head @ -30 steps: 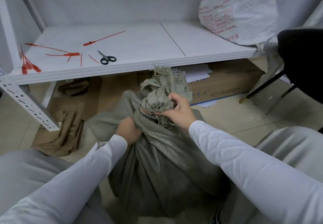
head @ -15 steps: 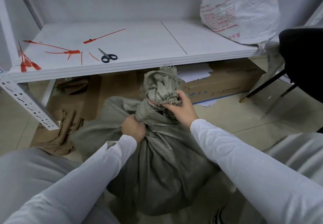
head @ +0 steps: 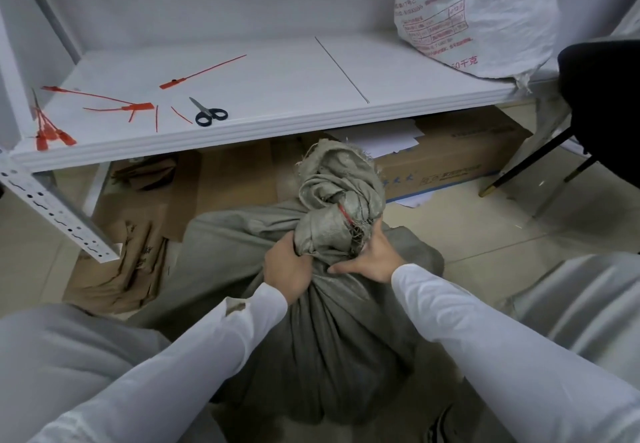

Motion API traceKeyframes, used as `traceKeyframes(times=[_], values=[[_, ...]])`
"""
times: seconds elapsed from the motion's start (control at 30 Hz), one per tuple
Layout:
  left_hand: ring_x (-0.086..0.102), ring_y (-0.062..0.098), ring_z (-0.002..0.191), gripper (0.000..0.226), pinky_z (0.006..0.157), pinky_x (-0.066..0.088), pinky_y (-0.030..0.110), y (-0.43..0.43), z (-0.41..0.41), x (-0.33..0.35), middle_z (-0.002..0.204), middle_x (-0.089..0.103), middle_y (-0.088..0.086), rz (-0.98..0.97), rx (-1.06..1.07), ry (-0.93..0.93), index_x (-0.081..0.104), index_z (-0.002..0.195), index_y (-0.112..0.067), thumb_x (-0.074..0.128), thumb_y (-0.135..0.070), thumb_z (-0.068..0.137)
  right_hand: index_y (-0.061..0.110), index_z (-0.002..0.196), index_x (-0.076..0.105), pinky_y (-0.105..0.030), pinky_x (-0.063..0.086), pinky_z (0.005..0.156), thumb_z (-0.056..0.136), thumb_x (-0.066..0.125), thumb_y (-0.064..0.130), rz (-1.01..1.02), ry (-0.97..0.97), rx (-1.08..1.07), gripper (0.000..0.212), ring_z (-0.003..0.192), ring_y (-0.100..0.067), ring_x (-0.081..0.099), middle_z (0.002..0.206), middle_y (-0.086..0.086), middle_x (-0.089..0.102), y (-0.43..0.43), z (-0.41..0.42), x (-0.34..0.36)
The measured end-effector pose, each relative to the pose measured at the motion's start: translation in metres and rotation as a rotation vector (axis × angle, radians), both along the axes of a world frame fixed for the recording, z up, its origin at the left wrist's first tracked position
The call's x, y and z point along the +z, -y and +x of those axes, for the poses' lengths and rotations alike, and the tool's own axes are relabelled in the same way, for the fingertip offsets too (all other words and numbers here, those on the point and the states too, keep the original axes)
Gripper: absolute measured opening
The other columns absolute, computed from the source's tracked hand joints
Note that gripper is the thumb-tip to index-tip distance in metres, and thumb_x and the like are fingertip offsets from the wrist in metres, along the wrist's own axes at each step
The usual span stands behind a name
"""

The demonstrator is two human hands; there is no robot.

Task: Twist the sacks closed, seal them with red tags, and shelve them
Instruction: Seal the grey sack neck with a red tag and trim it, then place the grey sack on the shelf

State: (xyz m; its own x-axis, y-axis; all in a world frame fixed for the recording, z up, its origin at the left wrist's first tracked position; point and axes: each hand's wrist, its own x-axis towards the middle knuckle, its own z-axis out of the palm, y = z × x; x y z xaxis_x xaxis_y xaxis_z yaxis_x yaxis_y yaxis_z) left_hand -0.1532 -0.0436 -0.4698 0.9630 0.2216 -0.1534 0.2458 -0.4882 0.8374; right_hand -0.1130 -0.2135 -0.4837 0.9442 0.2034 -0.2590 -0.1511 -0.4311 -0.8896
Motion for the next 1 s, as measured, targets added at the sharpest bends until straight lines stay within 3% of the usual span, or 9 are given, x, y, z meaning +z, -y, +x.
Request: traceKeyframes(times=[0.13,0.27,0.43,0.53,0.6,0.7,0.87,1.0], values=[[0.059,0.025,0.109,0.026,0.079,0.037,0.022,0.017,-0.010,0.019,0.116,0.067,0.006,0.007,-0.033,0.107,0.064,0.116,-0.013,0.053,-0.014,0.092,0.011,0.151,-0.005,-0.013,0.026,0.102,0.057,0.093,0.010,0.000,0.139,-0.070,0.135,0.130,-0.011,0.040,0.143,-0.001,0.043,0.011,-0.005,0.015],[0.059,0.025,0.112,0.030,0.082,0.040,0.025,0.031,-0.019,0.040,0.118,0.067,0.007,0.001,-0.047,0.188,0.063,0.119,-0.014,0.055,-0.013,0.089,0.010,0.148,0.020,-0.011,0.031,0.092,0.065,0.087,0.009,-0.004,0.314,-0.200,0.107,0.125,-0.017,0.047,0.135,-0.005,0.053,0.017,-0.008,0.040],[0.058,0.027,0.110,0.028,0.084,0.043,0.029,0.046,-0.027,0.079,0.116,0.067,0.010,-0.061,0.022,0.279,0.064,0.114,-0.013,0.051,-0.011,0.090,0.004,0.147,0.026,-0.006,0.030,0.091,0.068,0.082,0.002,0.047,0.493,-0.232,0.097,0.121,-0.011,0.047,0.129,0.000,0.053,0.022,-0.008,0.088],[0.058,0.030,0.111,0.028,0.086,0.045,0.033,0.061,-0.029,0.109,0.118,0.066,0.012,-0.074,0.025,0.365,0.064,0.114,-0.011,0.050,-0.012,0.089,0.008,0.149,0.022,-0.016,0.033,0.102,0.068,0.078,0.001,0.089,0.568,-0.259,0.099,0.125,-0.014,0.045,0.132,-0.002,0.050,0.030,-0.005,0.121],[0.058,0.032,0.112,0.027,0.078,0.040,0.028,0.073,-0.028,0.132,0.119,0.066,0.014,-0.058,0.043,0.414,0.063,0.113,-0.010,0.050,-0.010,0.089,0.015,0.149,0.016,-0.033,0.036,0.111,0.065,0.077,0.006,0.124,0.639,-0.266,0.105,0.128,-0.020,0.048,0.137,-0.007,0.051,0.037,-0.001,0.144],[0.057,0.030,0.113,0.027,0.079,0.038,0.026,0.090,-0.027,0.168,0.121,0.065,0.012,-0.109,0.042,0.495,0.062,0.114,-0.011,0.050,-0.012,0.090,0.022,0.146,0.022,-0.048,0.042,0.108,0.061,0.072,0.013,0.154,0.777,-0.272,0.099,0.125,-0.026,0.054,0.131,-0.009,0.059,0.049,0.008,0.182],[0.055,0.030,0.117,0.030,0.083,0.037,0.024,0.109,-0.021,0.229,0.127,0.061,0.012,-0.115,0.089,0.627,0.059,0.121,-0.013,0.048,-0.015,0.093,0.011,0.148,0.021,-0.048,0.039,0.110,0.064,0.072,0.021,0.155,0.960,-0.240,0.099,0.129,-0.028,0.049,0.136,-0.011,0.054,0.055,0.013,0.266],[0.053,0.035,0.118,0.033,0.088,0.040,0.031,0.115,-0.011,0.280,0.129,0.059,0.016,-0.048,0.134,0.656,0.056,0.125,-0.010,0.043,-0.016,0.096,0.004,0.134,0.035,-0.032,0.044,0.101,0.075,0.070,0.007,0.165,1.147,-0.188,0.069,0.113,-0.018,0.057,0.117,0.003,0.059,0.050,0.004,0.331]])
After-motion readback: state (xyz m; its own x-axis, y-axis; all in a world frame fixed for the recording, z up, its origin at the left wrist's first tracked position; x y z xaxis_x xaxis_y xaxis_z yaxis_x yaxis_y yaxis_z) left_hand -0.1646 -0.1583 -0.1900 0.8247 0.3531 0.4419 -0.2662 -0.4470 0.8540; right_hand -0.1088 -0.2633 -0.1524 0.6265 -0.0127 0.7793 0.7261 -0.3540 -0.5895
